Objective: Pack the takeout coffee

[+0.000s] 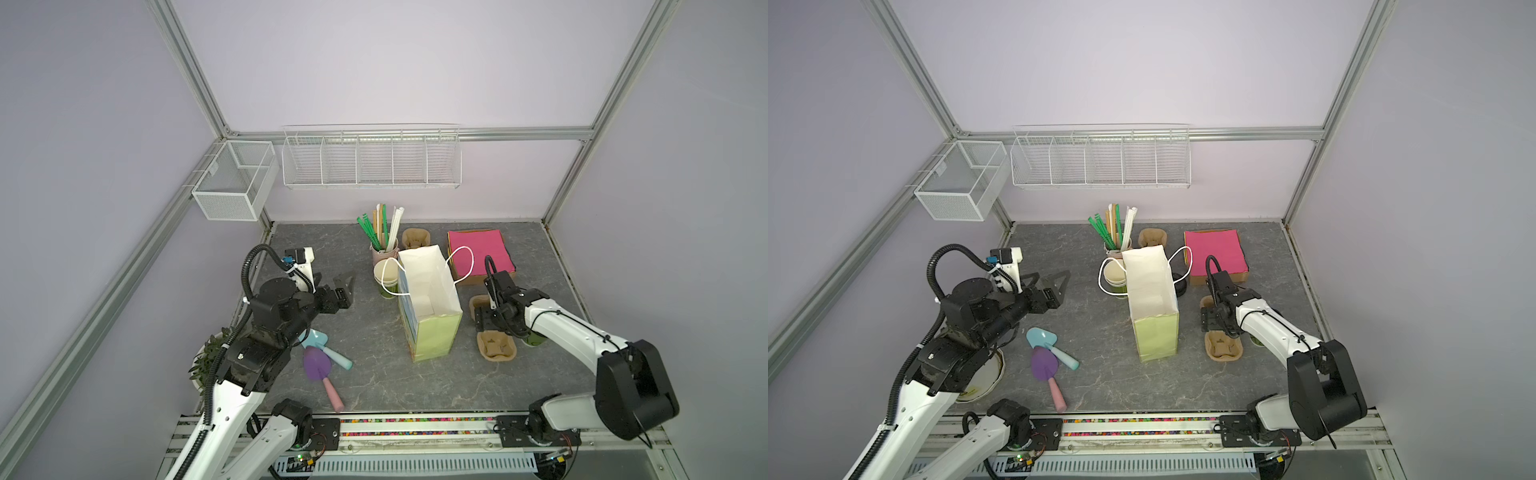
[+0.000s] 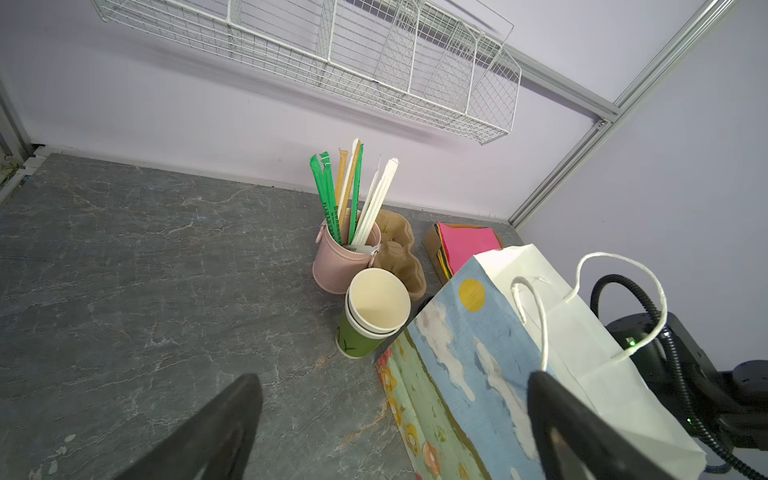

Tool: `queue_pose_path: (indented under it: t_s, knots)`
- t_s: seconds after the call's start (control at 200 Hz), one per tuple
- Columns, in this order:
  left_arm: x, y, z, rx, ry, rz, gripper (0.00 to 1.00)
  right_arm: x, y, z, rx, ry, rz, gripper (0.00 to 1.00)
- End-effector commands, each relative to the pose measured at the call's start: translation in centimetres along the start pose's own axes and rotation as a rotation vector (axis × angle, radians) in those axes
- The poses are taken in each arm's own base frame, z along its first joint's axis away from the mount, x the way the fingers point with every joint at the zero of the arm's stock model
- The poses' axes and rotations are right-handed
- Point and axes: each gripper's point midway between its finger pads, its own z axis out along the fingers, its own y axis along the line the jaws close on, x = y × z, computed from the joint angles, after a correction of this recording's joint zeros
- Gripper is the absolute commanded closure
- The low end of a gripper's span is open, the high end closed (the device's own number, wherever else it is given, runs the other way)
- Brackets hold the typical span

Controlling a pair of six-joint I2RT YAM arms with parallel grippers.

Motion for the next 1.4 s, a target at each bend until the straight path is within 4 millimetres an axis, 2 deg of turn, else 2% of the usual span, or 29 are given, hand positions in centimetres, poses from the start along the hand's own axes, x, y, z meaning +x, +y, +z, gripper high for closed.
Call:
queue_pose_path:
  t_s: [0.0, 0.24, 0.485, 0.685, 0.95, 1.065, 1.279, 1.394]
  knots:
    - [0.2, 0.1, 0.0, 0.0, 0.003, 0.018, 0.01, 0.9, -0.2, 0.8, 0.011, 0.03, -0.013, 0.11]
    - [0.2, 0.1, 0.0, -0.001, 0.004, 0.019, 0.01, 1.3, 0.1, 1.6, 0.007, 0.065, -0.014, 0.12]
    - [0.2, 0.1, 0.0, -0.001, 0.004, 0.018, 0.01, 1.0, -0.2, 1.1, 0.016, 0.046, -0.011, 0.11]
    - [0.2, 0.1, 0.0, -0.002, 0.005, 0.018, 0.01, 1.0, 0.4, 0.8, 0.013, 0.031, -0.032, 0.12]
    - [0.2, 0.1, 0.0, 0.0, 0.004, 0.019, 0.01, 1.3, -0.5, 0.0, 0.089, 0.016, -0.034, 0.12]
    - [0.2, 0.1, 0.0, 0.0, 0.004, 0.021, 0.01, 1.5, -0.7, 0.3, 0.116, 0.031, -0.037, 0.11]
    - [0.2, 0.1, 0.0, -0.003, 0.006, 0.022, 0.01, 1.9, 0.2, 0.5, 0.082, 0.038, -0.018, 0.12]
    - [0.2, 0.1, 0.0, 0.0, 0.006, 0.023, 0.01, 2.2, -0.2, 0.8, 0.098, 0.048, -0.01, 0.11]
